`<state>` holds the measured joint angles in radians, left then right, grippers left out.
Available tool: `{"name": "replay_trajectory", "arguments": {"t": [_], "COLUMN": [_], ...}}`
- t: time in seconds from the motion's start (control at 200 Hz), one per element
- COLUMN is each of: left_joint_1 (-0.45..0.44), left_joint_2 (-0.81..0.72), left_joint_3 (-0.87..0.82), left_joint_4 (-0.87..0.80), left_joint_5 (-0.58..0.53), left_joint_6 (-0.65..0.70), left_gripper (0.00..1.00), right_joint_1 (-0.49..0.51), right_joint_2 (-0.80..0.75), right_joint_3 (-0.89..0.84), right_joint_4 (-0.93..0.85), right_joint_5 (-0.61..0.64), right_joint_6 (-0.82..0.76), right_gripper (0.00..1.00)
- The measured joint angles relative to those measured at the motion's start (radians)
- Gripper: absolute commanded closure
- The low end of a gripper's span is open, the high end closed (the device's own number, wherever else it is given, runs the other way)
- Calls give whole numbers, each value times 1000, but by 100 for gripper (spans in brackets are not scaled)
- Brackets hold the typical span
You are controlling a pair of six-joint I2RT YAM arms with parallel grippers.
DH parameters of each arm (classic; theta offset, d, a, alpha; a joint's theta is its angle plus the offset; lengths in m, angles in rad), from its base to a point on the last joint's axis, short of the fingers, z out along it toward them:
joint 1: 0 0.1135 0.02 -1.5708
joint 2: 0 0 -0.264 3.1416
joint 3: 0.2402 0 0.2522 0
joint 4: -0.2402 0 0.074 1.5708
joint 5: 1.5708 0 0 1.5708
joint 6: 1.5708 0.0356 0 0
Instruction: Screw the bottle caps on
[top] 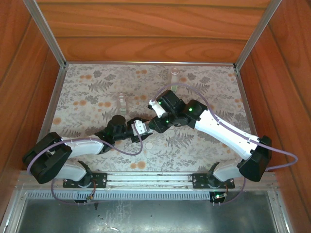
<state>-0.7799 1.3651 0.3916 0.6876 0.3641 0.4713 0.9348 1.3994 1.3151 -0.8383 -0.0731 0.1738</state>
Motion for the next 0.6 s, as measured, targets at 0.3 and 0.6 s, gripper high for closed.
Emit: {"name": "replay_trajectory", "arguments": {"t": [0.3,0.6], "left_joint_1": [0,0], "left_joint_2": [-21,-84], "left_joint_3": [0,-15], "left_joint_4": [-8,-5], "left_joint_5": [3,63], "left_joint_6": [-1,0], "left_gripper": [41,44], "right_joint_1": [0,0], "right_joint_2": [-18,-190], "right_joint_3": [-6,-89], "right_joint_4": [11,11], "right_joint_5": [0,-117], "right_joint_6": [-35,-485], "right_gripper": [50,37]}}
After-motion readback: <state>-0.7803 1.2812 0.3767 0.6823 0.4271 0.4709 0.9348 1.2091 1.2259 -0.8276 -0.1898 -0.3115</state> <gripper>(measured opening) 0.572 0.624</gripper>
